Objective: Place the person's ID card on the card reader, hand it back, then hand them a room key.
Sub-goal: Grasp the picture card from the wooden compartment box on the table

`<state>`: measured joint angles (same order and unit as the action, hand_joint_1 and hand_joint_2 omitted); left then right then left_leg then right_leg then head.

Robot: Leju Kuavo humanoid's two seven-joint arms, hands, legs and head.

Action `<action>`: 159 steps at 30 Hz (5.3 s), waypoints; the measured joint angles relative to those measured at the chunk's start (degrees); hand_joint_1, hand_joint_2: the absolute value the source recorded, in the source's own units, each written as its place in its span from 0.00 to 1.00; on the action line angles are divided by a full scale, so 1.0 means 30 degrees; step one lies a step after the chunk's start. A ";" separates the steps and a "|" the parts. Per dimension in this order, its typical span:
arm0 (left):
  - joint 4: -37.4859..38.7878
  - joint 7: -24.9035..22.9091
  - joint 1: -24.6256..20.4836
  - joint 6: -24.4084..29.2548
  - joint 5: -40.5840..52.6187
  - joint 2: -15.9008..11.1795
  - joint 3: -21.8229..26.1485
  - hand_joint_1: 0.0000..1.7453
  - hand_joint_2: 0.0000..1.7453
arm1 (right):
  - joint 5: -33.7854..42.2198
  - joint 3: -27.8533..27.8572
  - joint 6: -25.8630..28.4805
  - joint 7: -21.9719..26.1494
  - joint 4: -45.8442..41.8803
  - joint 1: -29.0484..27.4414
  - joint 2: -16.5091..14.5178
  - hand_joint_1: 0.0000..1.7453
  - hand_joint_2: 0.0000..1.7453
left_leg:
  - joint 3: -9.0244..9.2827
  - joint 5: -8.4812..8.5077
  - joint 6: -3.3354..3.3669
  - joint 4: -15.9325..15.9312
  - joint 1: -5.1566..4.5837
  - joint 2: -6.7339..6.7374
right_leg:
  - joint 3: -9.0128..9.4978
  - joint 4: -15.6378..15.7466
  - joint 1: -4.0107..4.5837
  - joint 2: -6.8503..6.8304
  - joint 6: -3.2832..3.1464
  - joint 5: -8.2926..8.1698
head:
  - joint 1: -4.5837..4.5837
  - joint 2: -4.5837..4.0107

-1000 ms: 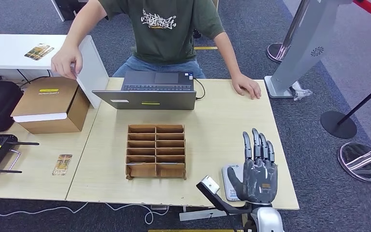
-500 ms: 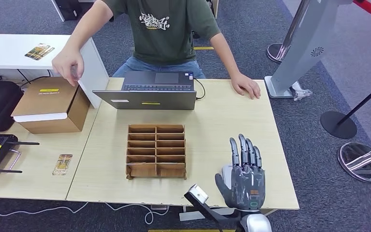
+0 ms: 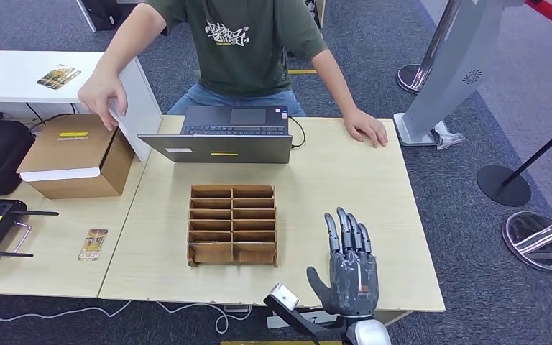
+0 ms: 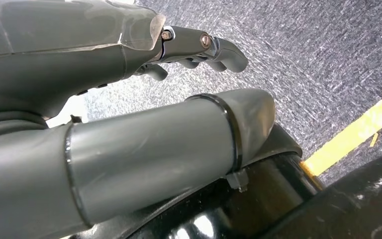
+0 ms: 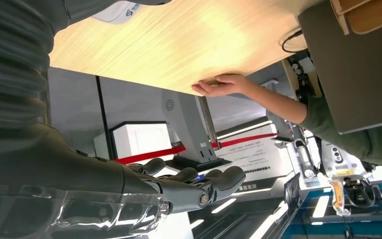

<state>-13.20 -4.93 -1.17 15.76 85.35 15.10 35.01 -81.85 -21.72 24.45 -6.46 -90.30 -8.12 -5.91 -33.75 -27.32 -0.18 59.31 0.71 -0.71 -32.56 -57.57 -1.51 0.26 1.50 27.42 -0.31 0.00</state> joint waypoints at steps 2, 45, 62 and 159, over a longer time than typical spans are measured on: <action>-0.0002 0.0044 -0.0005 -0.0053 -0.0015 0.0004 0.0000 0.00 0.00 | 0.0004 -0.0055 0.0066 0.0035 0.0381 0.0066 -0.0047 0.00 1.00 | 0.0000 0.0000 0.0000 0.0000 0.0000 0.0000 | 0.0000 0.0000 0.0000 0.0000 0.0000 0.0000 | 0.0002 0.0000; -0.0015 0.0876 -0.0094 -0.0395 0.0126 0.0047 0.0115 0.00 0.00 | -0.0991 -0.2907 0.2679 0.0900 0.6340 0.3737 -0.0466 0.00 1.00 | 0.0002 0.0003 -0.0001 0.0000 0.0001 0.0004 | -0.0001 -0.0001 0.0000 0.0004 0.0000 -0.0001 | 0.0000 0.0000; -0.0015 0.0918 -0.0101 -0.0403 0.0215 0.0044 0.0118 0.00 0.00 | -0.0612 -0.3730 0.3210 0.1026 0.9571 0.5872 -0.1344 0.00 1.00 | 0.0001 0.0005 -0.0004 0.0000 0.0002 0.0006 | -0.0001 -0.0001 0.0001 0.0008 -0.0001 -0.0002 | 0.0002 0.0000; -0.0015 0.0484 -0.0209 -0.0911 0.0461 0.0022 0.0576 0.00 0.00 | -0.1033 -0.5067 -0.5173 -0.3800 0.8579 0.7511 -0.1861 0.00 1.00 | 0.0003 0.0006 -0.0005 0.0002 0.0002 0.0007 | -0.0007 -0.0001 0.0001 0.0010 -0.0001 -0.0003 | 0.0000 0.0000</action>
<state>-13.25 -3.48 -1.80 13.03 86.73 15.17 36.74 -84.95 -36.92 8.93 -17.86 -64.57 14.41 -11.49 -33.75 -27.30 -0.20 59.32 0.71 -0.69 -32.58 -57.57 -1.51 0.29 1.50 27.41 -0.31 0.00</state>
